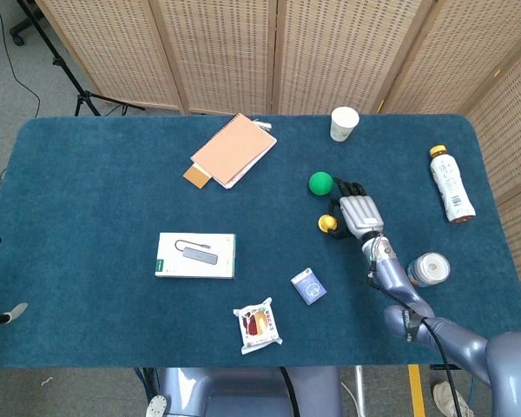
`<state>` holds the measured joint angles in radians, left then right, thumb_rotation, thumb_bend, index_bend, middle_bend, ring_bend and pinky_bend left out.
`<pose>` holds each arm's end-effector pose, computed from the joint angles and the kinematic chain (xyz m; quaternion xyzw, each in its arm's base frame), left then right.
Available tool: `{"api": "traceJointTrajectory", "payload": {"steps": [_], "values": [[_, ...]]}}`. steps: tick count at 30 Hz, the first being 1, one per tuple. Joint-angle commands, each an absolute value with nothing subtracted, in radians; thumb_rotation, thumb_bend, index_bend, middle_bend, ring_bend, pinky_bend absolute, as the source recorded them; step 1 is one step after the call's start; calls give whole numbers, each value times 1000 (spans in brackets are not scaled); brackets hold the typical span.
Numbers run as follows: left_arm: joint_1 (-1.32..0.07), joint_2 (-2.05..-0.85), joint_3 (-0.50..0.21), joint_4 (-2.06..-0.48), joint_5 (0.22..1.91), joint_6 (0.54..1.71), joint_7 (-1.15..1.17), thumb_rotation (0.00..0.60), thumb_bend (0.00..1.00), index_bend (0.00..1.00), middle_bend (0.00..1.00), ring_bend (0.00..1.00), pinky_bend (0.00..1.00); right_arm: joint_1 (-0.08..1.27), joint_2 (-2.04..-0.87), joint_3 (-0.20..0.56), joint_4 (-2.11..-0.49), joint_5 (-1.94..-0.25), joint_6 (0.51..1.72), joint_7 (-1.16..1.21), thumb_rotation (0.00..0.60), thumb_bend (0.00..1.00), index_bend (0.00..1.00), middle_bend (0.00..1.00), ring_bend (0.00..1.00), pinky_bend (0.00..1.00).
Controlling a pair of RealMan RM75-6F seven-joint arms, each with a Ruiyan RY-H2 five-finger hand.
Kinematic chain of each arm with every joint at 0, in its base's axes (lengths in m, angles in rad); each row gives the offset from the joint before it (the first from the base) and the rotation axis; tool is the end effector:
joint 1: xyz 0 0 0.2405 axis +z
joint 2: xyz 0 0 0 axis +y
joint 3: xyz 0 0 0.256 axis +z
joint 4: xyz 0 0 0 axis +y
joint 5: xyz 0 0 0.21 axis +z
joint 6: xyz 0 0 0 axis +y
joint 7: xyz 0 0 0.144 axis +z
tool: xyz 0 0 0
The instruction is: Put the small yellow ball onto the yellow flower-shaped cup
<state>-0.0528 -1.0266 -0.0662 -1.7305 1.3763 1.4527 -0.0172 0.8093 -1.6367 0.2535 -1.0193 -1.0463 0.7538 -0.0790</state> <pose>-0.3161 0.1720 0.1814 -0.5449 -0.4404 -0.3685 0.6110 -0.2054 -0.4232 -0.0028 0.6796 -0.4465 0.3418 0.4711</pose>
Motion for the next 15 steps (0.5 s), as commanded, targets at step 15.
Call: {"api": "traceJointTrajectory", "payload": {"steps": [15], "values": [[-51,-1027,-65,-1730,1381,1458,-18,600,0,0,0,0,0,808,-1620,257,-1059,-1040,750,-88,600,307,408,0,0,0]]}}
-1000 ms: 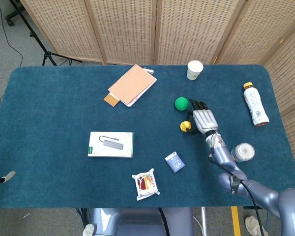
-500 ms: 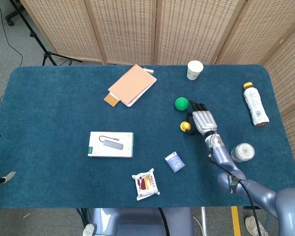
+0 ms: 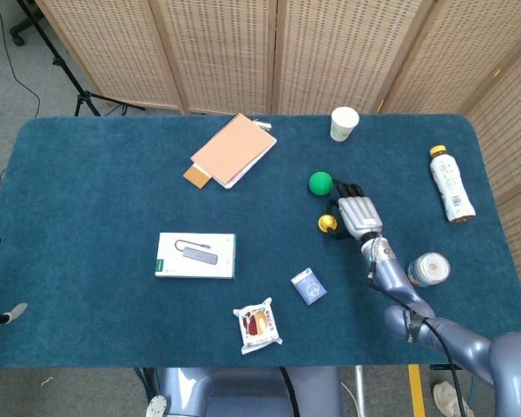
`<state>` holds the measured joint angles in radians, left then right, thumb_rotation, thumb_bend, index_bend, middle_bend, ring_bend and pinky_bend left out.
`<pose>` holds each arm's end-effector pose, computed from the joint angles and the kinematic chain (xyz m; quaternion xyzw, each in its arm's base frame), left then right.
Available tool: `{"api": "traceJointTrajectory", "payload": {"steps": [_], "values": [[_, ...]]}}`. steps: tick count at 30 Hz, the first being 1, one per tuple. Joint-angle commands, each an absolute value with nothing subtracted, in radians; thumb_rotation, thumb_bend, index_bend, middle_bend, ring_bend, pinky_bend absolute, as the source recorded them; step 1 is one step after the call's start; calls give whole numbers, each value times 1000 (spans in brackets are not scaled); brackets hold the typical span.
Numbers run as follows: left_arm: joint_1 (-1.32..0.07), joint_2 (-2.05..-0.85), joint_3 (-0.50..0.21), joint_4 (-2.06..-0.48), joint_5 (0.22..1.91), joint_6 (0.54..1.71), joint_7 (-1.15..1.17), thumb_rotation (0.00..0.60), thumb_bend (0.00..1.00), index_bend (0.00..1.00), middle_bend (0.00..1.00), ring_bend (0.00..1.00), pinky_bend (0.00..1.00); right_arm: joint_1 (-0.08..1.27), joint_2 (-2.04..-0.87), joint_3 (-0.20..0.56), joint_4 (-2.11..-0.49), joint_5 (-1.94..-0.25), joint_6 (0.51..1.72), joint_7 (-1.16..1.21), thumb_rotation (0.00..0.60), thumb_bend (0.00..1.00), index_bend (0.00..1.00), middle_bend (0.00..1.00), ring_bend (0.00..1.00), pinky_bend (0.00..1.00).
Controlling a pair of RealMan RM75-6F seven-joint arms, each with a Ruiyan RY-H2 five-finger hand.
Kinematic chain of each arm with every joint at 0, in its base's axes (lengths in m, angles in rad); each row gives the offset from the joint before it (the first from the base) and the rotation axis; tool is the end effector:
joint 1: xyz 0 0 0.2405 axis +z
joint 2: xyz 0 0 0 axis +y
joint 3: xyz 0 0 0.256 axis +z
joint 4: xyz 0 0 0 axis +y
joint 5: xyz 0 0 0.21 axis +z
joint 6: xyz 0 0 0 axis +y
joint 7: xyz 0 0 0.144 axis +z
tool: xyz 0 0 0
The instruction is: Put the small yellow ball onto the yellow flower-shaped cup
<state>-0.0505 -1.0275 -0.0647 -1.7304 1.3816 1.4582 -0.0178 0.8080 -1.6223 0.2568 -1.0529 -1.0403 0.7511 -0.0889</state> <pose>-0.3156 0.1711 0.1814 -0.5452 -0.4391 -0.3702 0.6107 -0.2013 -0.4209 -0.0022 0.6819 -0.4490 0.3431 0.4645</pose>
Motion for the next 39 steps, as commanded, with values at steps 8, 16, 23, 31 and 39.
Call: {"api": "traceJointTrajectory", "payload": {"steps": [8,16,23,31,39], "values": [[-49,-1026,-64,-1729,1384,1460,-22,600,0,0,0,0,0,808,-1616,257,-1072,-1035,752,-98,600,234,391,0,0,0],[-48,-1025,-63,-1730,1388,1462,-25,600,0,0,0,0,0,781,-1555,271,-1165,-1066,815,-73,600,234,391,0,0,0],[-41,-1016,-56,-1729,1408,1473,-48,600,0,0,0,0,0,649,-1372,230,-1391,-1189,1016,-57,600,132,260,0,0,0],[-29,-1012,-39,-1722,1453,1495,-68,600,0,0,0,0,0,476,-1218,150,-1532,-1299,1239,-74,600,0,0,0,0,0],[-30,-1007,-28,-1718,1477,1495,-74,600,0,0,0,0,0,318,-1145,68,-1619,-1416,1452,-125,600,0,0,0,0,0]]}}
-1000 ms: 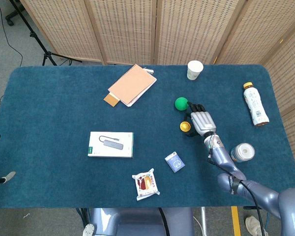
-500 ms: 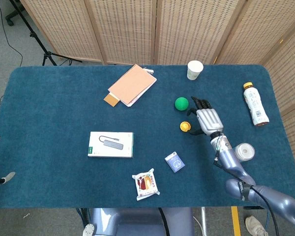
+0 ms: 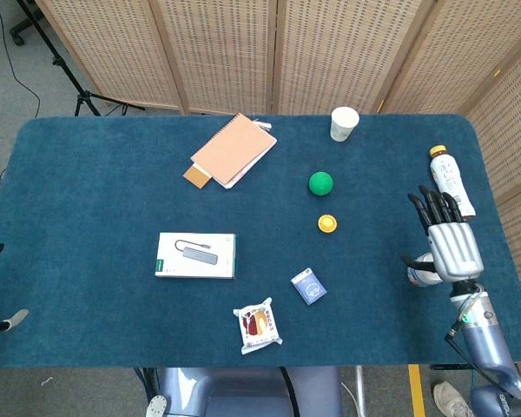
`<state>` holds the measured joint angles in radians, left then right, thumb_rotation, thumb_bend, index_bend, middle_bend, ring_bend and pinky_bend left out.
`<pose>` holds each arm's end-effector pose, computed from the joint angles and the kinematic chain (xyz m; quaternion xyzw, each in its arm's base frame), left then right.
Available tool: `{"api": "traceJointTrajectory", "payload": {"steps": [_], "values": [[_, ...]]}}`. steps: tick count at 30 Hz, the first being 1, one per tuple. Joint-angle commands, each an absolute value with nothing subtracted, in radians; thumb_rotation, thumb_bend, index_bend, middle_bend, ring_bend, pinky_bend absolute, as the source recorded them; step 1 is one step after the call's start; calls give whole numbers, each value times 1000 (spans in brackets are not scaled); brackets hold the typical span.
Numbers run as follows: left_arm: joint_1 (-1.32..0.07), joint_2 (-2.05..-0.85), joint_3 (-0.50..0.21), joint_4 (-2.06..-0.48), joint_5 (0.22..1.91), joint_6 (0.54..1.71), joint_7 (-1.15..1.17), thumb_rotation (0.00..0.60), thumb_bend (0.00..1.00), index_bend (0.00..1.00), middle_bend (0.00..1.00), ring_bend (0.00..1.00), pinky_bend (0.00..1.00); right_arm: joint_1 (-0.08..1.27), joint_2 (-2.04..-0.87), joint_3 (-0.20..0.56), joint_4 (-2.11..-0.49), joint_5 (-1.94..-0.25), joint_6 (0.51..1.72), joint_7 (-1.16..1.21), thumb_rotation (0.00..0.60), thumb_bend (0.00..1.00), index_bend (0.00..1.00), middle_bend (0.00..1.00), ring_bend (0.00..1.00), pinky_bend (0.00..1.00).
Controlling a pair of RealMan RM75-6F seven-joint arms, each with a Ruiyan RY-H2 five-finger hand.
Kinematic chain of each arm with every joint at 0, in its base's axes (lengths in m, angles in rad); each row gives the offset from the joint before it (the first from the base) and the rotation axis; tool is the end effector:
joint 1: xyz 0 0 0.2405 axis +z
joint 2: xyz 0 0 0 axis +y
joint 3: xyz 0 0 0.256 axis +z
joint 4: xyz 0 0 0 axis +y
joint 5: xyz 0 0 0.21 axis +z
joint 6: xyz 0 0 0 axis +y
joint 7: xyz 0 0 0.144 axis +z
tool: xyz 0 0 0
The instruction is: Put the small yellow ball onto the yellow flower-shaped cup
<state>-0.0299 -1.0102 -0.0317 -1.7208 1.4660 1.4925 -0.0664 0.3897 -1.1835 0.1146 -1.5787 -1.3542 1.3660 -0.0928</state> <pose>-0.3118 0.1591 0.1837 -0.5612 -0.4322 -0.3843 0.5921 -0.2589 -0.2838 0.1422 0.6276 -0.3321 0.4235 0.5625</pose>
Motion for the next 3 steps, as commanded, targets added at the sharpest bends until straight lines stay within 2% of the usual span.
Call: {"api": "traceJointTrajectory", "payload": {"steps": [1,3], "values": [[-29,-1005,-26,-1715,1484,1496,-79,600,0,0,0,0,0,304,-1141,61,-1623,-1427,1470,-131,600,0,0,0,0,0],[-28,-1003,-22,-1708,1495,1501,-88,600,0,0,0,0,0,285,-1136,55,-1627,-1443,1493,-126,600,0,0,0,0,0]]}}
